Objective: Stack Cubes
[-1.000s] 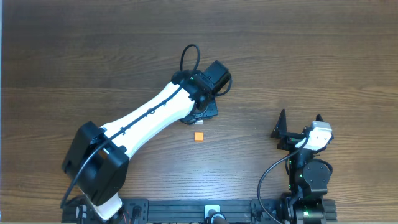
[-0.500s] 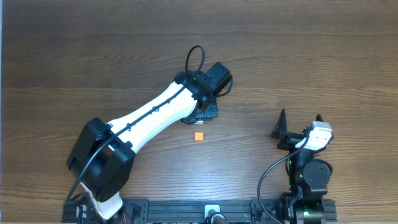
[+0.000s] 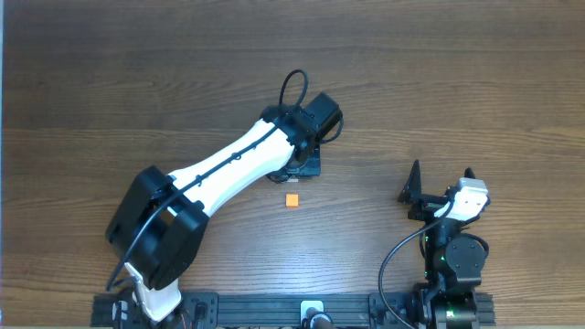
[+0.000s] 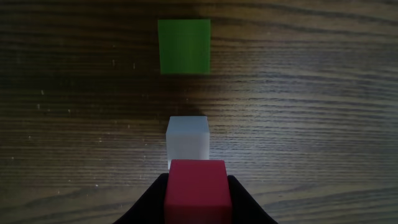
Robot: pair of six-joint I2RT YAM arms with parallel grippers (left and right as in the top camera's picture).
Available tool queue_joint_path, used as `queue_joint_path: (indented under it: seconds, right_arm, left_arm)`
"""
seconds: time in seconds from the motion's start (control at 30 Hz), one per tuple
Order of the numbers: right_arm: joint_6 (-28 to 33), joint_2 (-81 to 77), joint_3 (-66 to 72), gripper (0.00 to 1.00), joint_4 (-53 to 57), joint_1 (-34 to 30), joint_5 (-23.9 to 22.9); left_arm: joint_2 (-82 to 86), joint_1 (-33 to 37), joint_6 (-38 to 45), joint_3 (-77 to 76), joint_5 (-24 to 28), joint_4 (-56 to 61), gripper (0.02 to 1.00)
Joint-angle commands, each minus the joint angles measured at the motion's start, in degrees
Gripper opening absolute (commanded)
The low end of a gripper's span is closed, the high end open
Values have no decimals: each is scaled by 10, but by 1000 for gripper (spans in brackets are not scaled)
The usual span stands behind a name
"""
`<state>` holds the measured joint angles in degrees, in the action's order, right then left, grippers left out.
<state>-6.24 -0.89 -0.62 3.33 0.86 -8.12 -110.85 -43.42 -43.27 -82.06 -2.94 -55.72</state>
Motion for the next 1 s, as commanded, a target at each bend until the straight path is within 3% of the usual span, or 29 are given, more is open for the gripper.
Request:
queue_joint_path:
  seconds: [0.03, 1.0]
  right_arm:
    - [-5, 6, 3, 991, 1, 3, -6]
    - [-5, 6, 3, 991, 1, 3, -6]
  left_arm:
    - [-17, 3, 8, 5, 6, -2, 194]
    - [-32, 20, -22, 5, 35, -4, 196]
